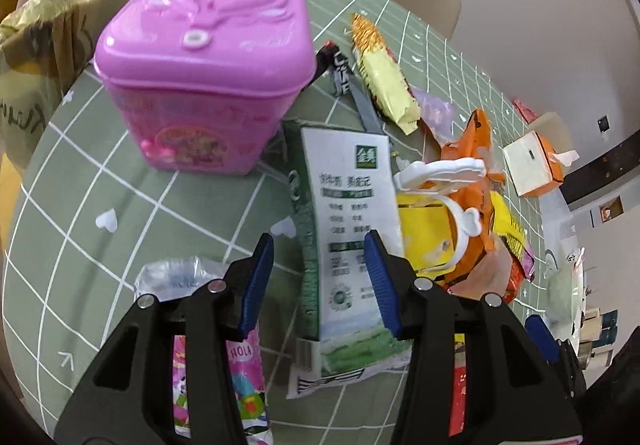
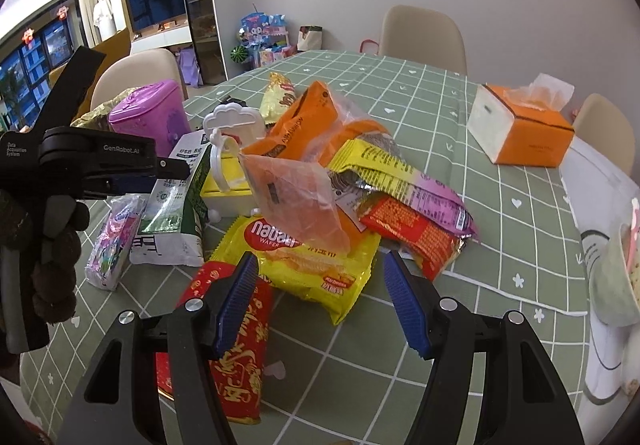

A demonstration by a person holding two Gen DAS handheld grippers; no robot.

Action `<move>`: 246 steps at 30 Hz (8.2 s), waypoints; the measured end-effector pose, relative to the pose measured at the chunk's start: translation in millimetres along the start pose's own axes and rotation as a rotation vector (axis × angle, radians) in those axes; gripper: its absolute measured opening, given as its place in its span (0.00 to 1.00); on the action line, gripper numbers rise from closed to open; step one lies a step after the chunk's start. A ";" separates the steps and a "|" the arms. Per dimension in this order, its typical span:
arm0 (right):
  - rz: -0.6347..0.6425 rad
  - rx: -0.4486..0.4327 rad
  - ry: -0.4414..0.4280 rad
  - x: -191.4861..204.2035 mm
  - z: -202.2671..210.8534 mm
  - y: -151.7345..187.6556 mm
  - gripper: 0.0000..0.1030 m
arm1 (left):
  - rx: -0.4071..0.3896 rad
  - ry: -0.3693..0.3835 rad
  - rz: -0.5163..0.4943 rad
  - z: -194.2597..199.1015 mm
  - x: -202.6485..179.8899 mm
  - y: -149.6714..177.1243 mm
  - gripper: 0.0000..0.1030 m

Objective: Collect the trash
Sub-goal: 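Grasp the white-green milk carton with the left gripper while the right gripper approaches the red can, then lift the milk carton with the left gripper while the right gripper grasps the red can, then drop the milk carton and red can into the yellow-green trash bag with both grippers, then grasp the pink Kleenex pack with the left gripper while the right gripper grasps the gold snack wrapper, then carry the Kleenex pack and gold wrapper to the trash bag with both grippers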

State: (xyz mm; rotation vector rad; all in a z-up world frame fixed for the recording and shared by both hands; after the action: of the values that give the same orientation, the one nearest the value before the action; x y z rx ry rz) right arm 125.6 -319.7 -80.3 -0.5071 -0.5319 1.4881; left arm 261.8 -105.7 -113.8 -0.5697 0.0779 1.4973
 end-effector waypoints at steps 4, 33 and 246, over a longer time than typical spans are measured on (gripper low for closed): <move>0.000 0.005 -0.011 2.8 -0.9 0.7 0.60 | 0.031 0.018 -0.001 -5.6 -6.5 3.0 0.44; -0.036 -0.032 -0.042 -17.7 17.2 4.3 0.60 | 0.028 -0.126 -0.055 -6.6 -36.6 6.4 0.48; 0.113 0.017 -0.250 78.7 -32.0 -172.0 0.24 | -0.051 -0.138 -0.034 49.1 98.3 34.3 0.15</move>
State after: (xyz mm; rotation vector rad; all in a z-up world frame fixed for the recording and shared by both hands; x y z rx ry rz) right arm 281.7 -244.8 2.4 -0.3443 -0.6946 1.6742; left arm 224.3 2.9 -120.3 -0.5045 -0.0762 1.5050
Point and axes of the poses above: each gripper's, at about its wrist camera, not at the fingertips, and z roughly against the way its jaws point, x to its left, y to its underside, the point moved 2 cm from there along -z, roughly the way its jaws point, and after that the axes turned 4 degrees about x, right-handed, at the moved point
